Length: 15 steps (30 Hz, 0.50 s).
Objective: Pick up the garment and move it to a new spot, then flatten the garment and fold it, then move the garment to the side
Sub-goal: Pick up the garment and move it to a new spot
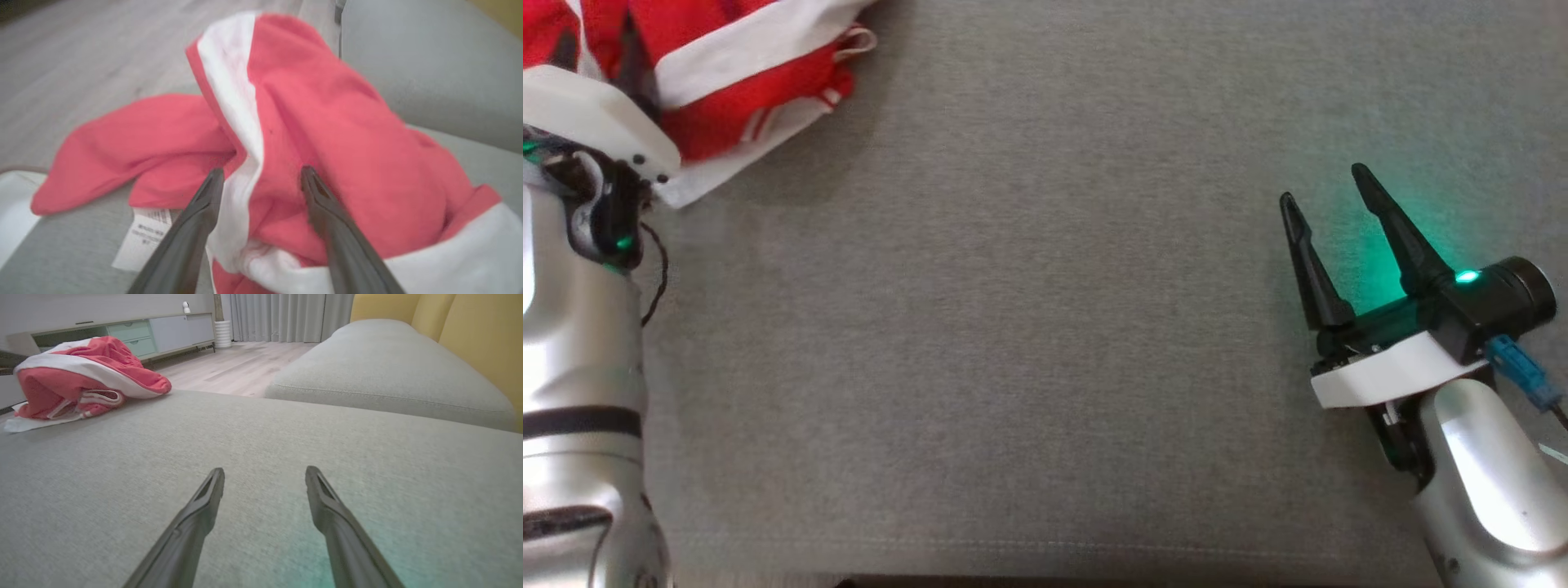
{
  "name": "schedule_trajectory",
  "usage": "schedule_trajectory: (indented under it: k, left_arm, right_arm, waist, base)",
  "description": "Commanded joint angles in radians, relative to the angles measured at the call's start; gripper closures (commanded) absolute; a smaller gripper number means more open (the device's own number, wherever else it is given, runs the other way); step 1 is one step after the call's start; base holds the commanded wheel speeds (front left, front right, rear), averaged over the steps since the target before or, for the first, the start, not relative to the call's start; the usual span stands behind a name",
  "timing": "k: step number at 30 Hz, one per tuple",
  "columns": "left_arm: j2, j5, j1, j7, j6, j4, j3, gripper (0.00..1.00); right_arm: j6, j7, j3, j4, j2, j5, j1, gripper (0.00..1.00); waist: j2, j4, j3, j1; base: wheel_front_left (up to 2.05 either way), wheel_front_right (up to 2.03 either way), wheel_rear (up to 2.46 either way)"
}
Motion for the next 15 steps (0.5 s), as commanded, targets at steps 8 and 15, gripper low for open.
schedule_trajectory:
  k: [8, 15]
  left_arm:
    - [0.09, 0.015, -0.087, -0.073, -0.016, 0.127, -0.003, 1.0]
    - [0.12, 0.044, -0.132, -0.143, -0.033, 0.091, -0.046, 1.0]
  right_arm:
    - [-0.001, -0.009, -0.001, -0.024, -0.003, 0.003, 0.045, 0.0]
    - [-0.001, -0.009, -0.019, -0.014, 0.02, 0.012, 0.084, 0.0]
  waist:
    - [0.0, -0.042, -0.052, -0.0002]
    - [0.0, -0.033, -0.14, -0.0002]
  base:
    - [0.0, 0.0, 0.0]
    - [0.0, 0.0, 0.0]
